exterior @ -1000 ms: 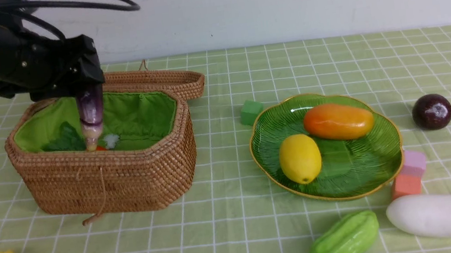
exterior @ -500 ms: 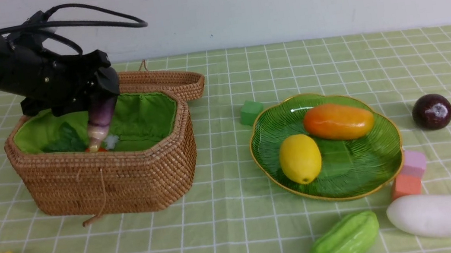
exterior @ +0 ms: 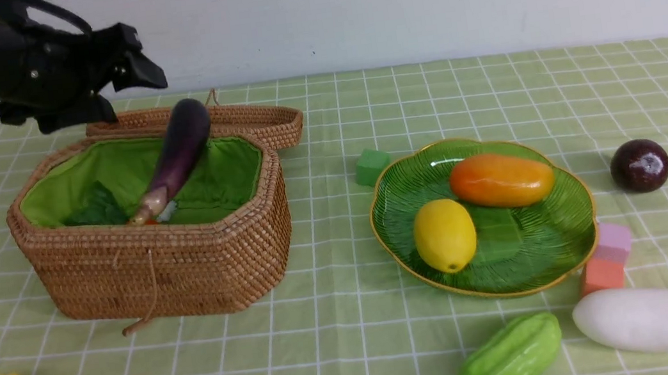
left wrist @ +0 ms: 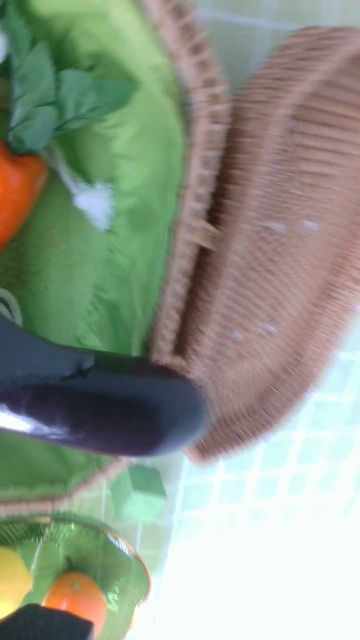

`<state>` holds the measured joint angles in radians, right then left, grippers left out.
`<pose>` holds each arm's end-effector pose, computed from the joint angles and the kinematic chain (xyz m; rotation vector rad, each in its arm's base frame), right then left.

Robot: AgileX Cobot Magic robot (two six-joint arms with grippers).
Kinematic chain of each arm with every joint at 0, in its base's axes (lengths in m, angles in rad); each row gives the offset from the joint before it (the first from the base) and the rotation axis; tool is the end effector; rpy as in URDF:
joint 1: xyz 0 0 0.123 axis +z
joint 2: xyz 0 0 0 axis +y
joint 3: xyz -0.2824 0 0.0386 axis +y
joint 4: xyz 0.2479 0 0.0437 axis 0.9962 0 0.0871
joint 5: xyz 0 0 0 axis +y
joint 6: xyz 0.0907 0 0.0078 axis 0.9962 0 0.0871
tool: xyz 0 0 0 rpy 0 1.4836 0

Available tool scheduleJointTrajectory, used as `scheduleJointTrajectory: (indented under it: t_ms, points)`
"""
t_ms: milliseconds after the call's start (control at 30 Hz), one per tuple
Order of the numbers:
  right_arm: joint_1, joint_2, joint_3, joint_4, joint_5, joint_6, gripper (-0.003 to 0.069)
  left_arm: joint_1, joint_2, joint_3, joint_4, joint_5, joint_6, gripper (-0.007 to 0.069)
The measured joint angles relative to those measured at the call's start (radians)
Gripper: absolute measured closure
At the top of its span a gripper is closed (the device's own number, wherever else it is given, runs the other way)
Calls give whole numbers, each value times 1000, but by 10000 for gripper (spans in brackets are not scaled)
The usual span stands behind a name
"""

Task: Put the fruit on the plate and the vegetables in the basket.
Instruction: Use the left arm to grab an eggplant and put it into the left basket, then take a daikon with your right arm and place it on the basket on the left.

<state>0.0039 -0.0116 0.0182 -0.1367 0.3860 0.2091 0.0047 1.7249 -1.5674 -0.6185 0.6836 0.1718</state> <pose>0.0521 -0.0045 0.1732 0.1087 1.8694 0.0114 0.4004 -0.0315 0.3486 -0.1688 2.2327 -0.5962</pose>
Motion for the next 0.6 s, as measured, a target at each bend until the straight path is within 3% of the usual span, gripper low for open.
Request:
scheduleJointTrajectory:
  t_ms: [267, 433, 600]
  points:
    - [0, 0, 0, 0, 0, 0, 417, 0, -202, 0, 26, 228, 181, 69]
    - [0, 0, 0, 0, 0, 0, 417, 0, -291, 2, 22, 503, 229, 201]
    - [0, 0, 0, 0, 0, 0, 417, 0, -359, 60, -11, 554, 216, 366]
